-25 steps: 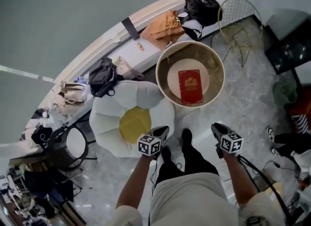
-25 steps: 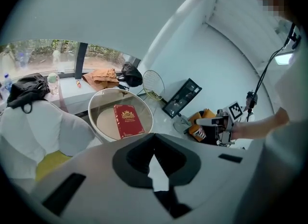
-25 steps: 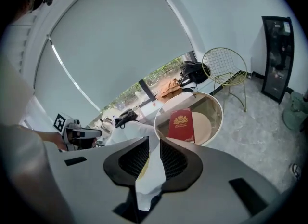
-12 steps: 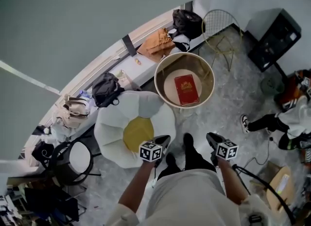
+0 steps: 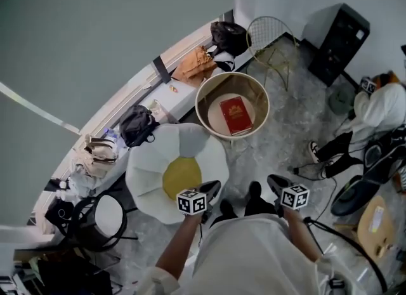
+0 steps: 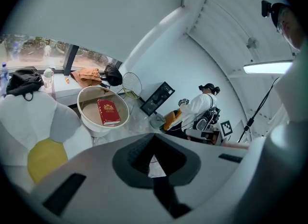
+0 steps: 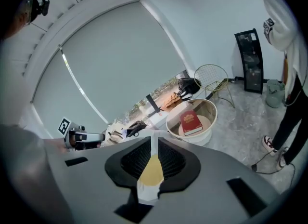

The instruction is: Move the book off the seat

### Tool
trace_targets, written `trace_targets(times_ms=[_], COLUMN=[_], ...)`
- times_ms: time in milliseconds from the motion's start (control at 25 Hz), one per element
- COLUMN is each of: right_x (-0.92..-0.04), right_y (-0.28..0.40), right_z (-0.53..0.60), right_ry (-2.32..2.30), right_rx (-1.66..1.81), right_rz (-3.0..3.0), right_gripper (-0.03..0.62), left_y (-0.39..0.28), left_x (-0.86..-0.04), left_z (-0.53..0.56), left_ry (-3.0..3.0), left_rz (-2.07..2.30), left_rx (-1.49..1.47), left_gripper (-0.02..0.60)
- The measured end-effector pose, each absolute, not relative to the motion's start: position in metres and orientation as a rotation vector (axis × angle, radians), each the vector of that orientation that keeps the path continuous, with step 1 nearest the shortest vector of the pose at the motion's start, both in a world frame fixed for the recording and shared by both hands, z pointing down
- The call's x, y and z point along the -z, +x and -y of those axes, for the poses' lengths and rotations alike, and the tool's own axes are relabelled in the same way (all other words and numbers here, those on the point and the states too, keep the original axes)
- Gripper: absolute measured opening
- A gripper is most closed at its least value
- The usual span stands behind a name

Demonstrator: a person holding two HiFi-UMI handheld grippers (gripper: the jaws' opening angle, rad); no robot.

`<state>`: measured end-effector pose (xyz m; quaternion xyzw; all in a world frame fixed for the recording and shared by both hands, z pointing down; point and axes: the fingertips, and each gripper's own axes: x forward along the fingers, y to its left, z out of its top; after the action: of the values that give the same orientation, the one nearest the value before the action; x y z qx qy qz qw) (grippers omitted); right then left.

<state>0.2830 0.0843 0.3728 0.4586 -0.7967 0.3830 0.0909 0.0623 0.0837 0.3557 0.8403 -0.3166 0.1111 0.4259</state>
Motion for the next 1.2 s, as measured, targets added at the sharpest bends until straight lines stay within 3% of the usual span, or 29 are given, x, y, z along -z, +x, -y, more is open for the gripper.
trace_targets(times_ms=[720, 1200], right_x=[-0.339, -0.337], right_y=[0.364, 0.372], right_z=[-0.110, -0.118], right_ry=[1.282, 1.228], right_rx=[-1.035, -1.037], right_rz=[2.447, 2.489], right_gripper=[0.054, 0.051], left_y=[0.116, 0.129], left_x=[-0.337, -0.334], left_z=[-0.116, -0.131], left_ry=[2.084, 2.066], left_rz=[0.923, 0.968], left_rx=[-0.259, -0.244], left_gripper=[0.002, 0.002])
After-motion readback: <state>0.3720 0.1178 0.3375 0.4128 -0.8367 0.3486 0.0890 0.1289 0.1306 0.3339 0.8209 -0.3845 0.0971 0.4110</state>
